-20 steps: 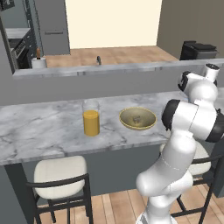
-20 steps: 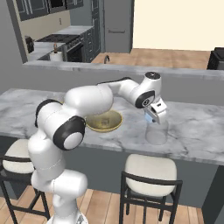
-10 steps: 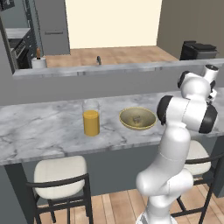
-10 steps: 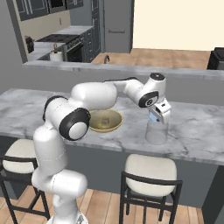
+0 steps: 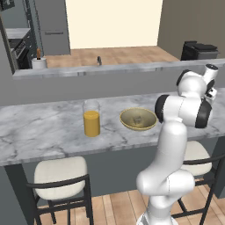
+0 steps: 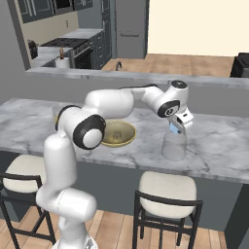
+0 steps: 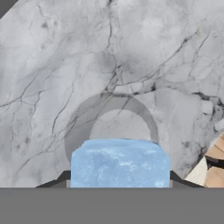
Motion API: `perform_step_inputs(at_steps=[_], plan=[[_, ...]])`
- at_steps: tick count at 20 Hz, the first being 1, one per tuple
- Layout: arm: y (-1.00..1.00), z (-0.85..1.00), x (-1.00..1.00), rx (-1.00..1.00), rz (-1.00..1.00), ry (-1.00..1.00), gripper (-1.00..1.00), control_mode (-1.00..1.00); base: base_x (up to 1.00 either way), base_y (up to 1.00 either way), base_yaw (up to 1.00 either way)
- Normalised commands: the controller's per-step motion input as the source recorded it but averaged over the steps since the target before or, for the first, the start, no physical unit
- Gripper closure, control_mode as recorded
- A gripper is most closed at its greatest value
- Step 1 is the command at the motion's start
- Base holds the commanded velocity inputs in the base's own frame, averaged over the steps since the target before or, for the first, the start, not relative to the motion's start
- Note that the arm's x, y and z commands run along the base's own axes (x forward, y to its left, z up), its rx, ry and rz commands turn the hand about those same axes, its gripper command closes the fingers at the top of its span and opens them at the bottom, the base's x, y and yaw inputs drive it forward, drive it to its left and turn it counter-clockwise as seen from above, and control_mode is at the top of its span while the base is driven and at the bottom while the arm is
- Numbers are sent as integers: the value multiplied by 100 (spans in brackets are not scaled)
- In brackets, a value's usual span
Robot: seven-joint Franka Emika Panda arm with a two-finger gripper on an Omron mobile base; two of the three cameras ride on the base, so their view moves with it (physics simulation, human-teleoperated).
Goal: There are two ice cubes in the ice bowl. Place both ice cubes in the glass cup.
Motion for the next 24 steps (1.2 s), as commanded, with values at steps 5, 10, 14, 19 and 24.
perform_step_inputs(at_steps=[5,10,14,19,24], plan=[[-3,-18,20,-2,0,0,100,-100,0,0,0],[-1,-28,6,-5,0,0,100,-100,0,0,0],[-5,-17,7,-3,0,0,100,-100,0,0,0],[-6,-10,9,-1,0,0,100,-100,0,0,0],[-4,-16,5,-1,0,0,100,-100,0,0,0]])
